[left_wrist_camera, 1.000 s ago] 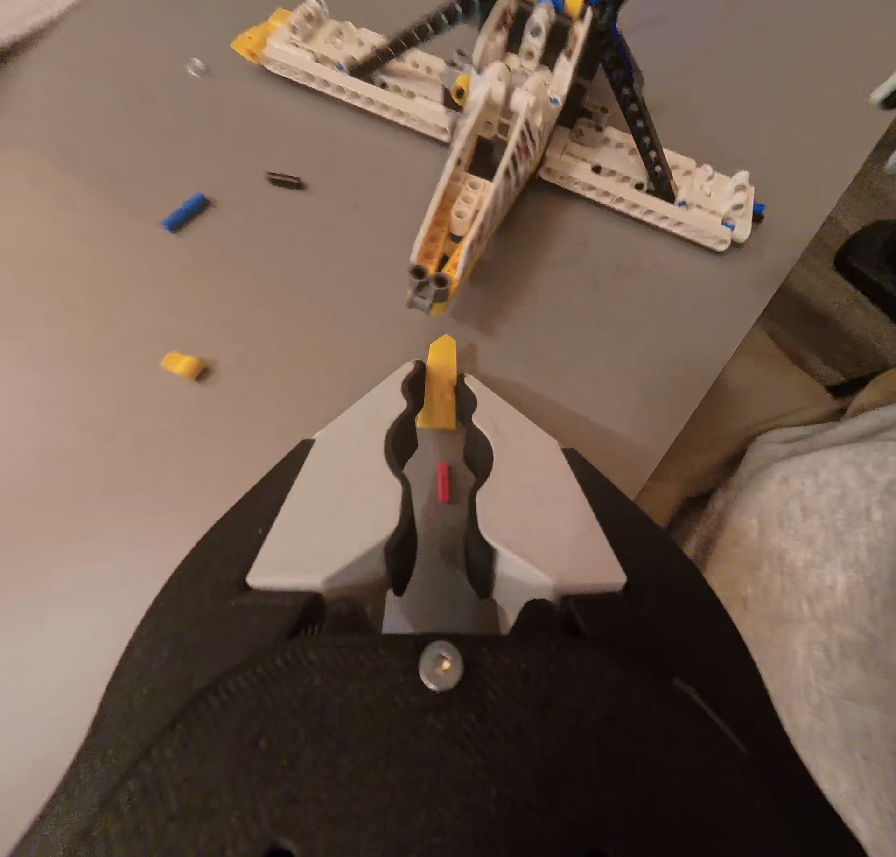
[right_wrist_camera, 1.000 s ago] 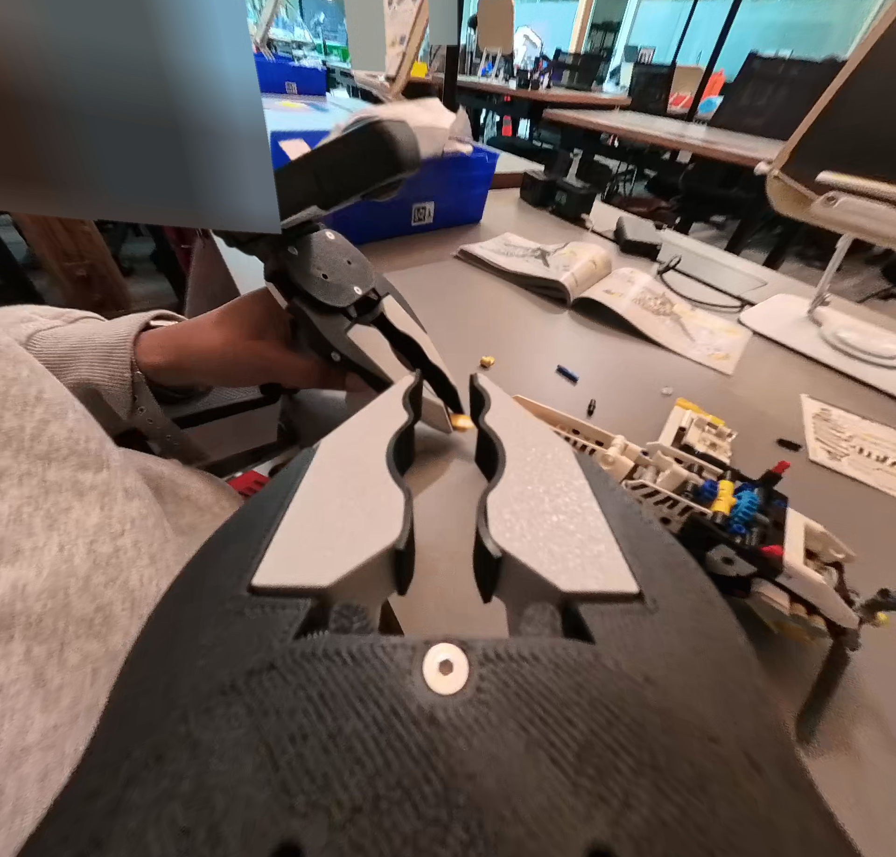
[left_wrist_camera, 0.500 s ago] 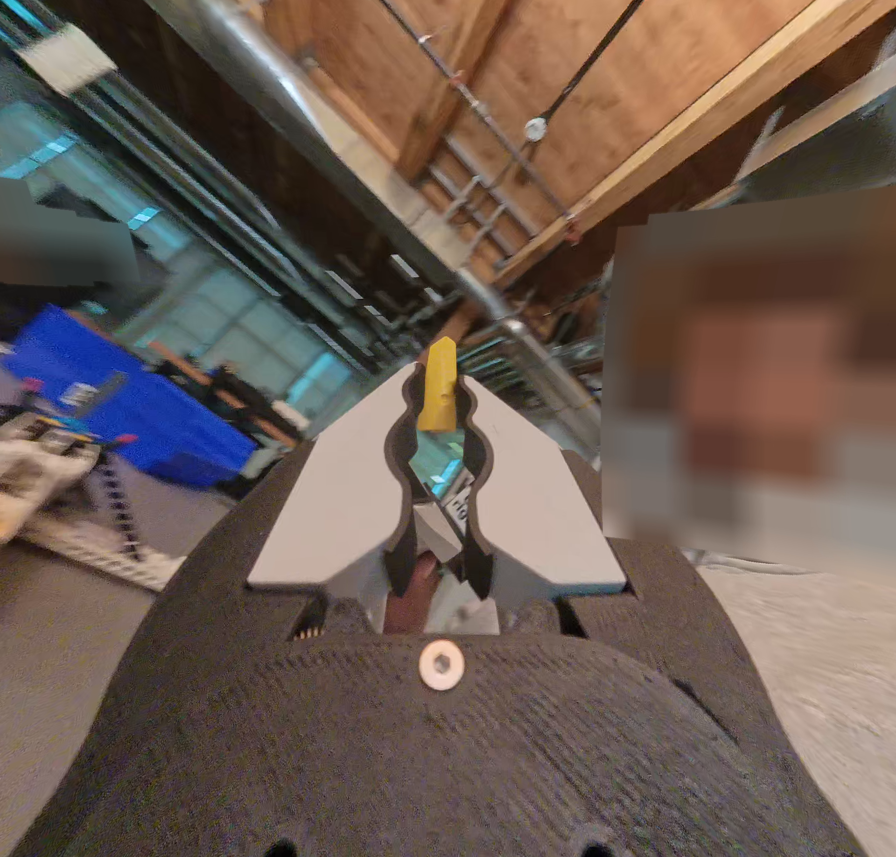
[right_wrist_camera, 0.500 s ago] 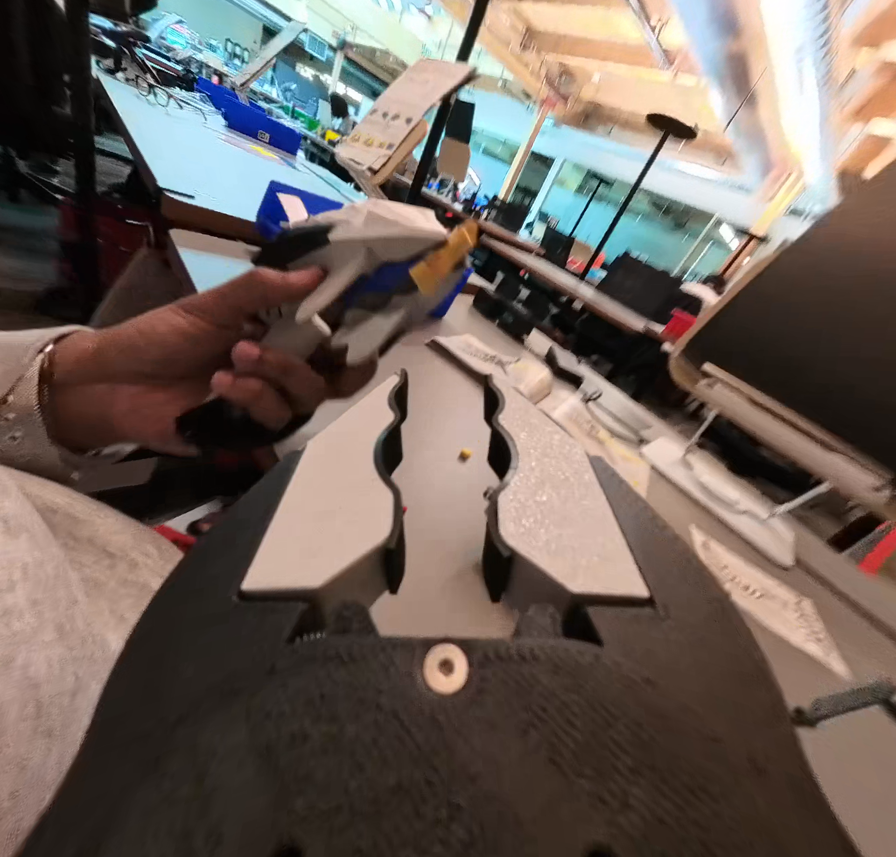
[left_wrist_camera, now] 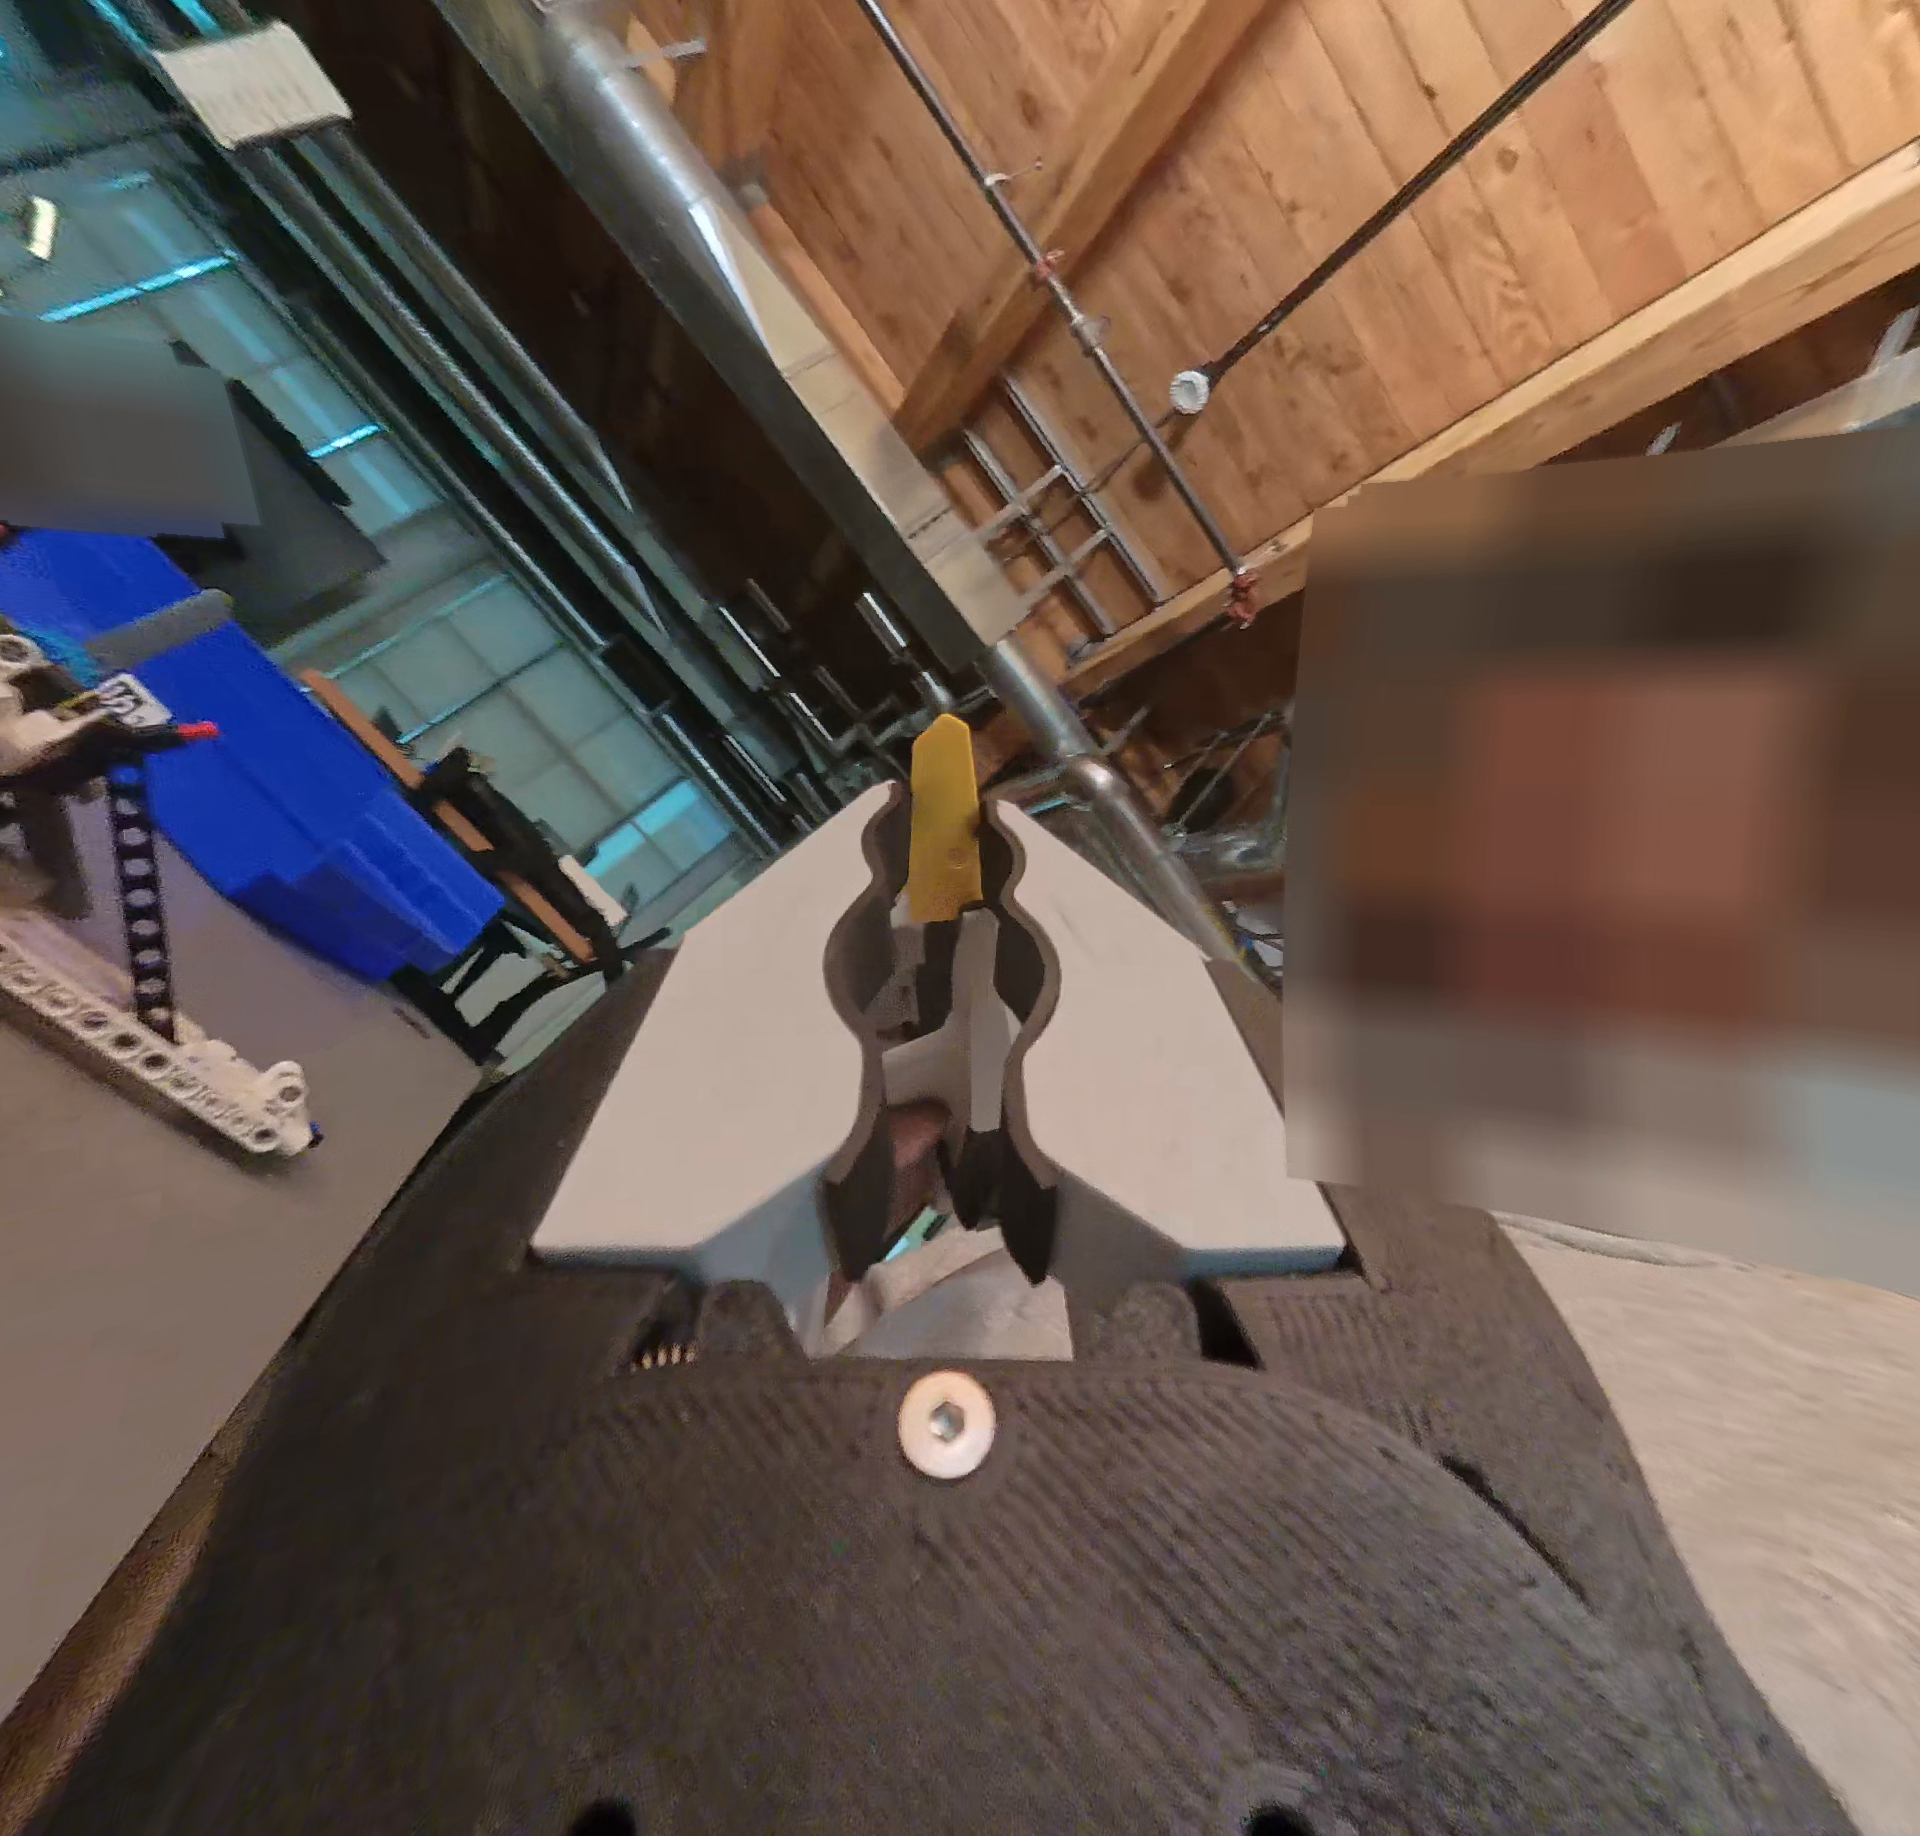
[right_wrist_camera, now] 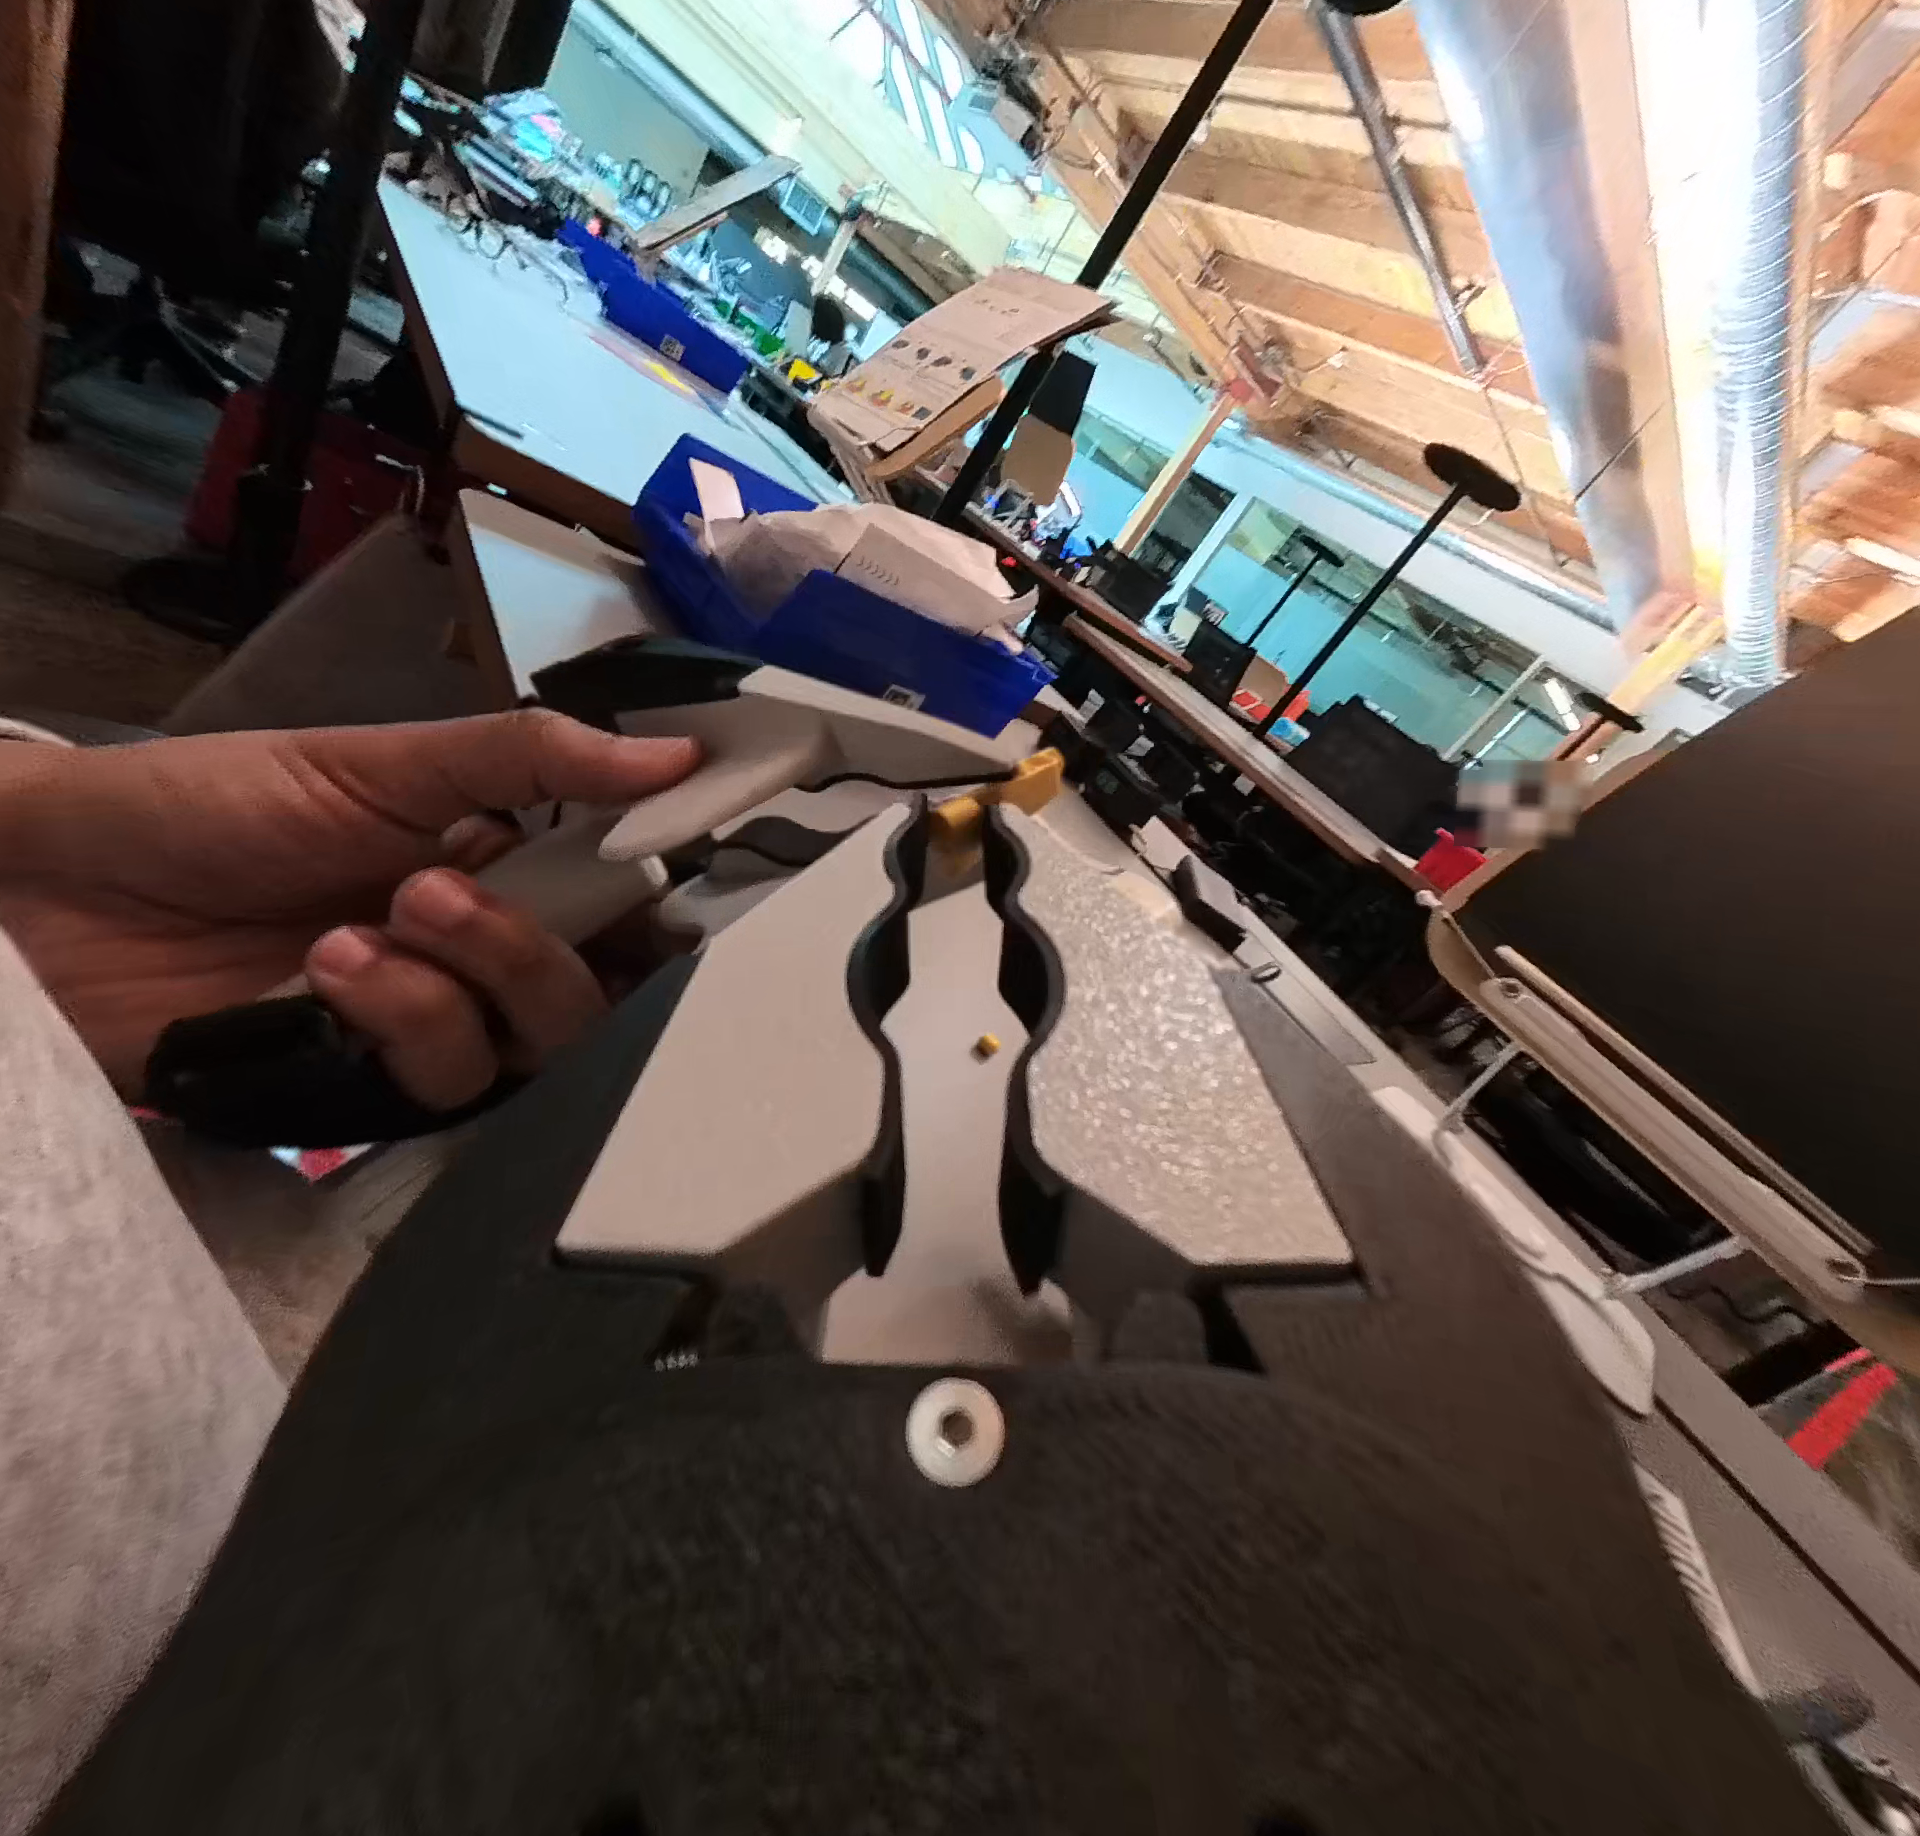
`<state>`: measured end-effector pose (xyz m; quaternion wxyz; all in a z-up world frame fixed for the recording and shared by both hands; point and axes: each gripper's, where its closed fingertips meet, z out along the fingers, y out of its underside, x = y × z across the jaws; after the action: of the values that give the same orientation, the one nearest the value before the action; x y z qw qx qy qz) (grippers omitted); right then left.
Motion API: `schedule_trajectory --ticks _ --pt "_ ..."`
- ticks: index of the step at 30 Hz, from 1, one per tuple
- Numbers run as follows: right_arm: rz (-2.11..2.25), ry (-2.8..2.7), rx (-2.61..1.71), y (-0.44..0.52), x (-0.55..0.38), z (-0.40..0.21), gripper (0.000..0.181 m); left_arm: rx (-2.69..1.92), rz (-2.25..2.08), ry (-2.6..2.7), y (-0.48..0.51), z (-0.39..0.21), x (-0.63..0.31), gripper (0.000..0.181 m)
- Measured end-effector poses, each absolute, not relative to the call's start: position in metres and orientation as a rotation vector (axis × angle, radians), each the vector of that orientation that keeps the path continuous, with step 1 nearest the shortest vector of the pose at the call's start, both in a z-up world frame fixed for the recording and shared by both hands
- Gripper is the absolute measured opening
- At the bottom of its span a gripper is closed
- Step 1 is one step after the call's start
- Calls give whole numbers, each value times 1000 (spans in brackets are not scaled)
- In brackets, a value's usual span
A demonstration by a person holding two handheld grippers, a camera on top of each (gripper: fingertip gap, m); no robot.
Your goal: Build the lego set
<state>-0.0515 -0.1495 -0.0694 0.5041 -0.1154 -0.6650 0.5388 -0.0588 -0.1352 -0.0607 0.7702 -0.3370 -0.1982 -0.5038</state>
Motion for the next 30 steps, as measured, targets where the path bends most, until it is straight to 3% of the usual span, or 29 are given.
schedule_trajectory --ticks 1,6,10,15,19,23,30 --pt "1300 -1628 -282 -151 -53 -72 8 -735 -1083 -442 -137 -62 -60 10" --pt "1226 -1840 -292 -156 -64 -97 8 -864 -867 -579 -145 -83 -79 12" --pt "980 -2250 -393 -145 -76 -165 9 -983 -608 -667 -172 -98 -105 16" --pt "775 -2382 -92 -161 -76 -217 9 -1187 -371 -662 -186 -110 -118 16" --pt "760 -2332 -71 -175 -94 -215 9 -1272 -312 -672 -184 -124 -126 16" --pt "751 -2285 -165 -168 -117 -214 24 -1273 -354 -692 -183 -136 -131 17" --pt "1172 -2174 -446 -147 -117 -180 45 -1177 -379 -671 -192 -136 -140 21"
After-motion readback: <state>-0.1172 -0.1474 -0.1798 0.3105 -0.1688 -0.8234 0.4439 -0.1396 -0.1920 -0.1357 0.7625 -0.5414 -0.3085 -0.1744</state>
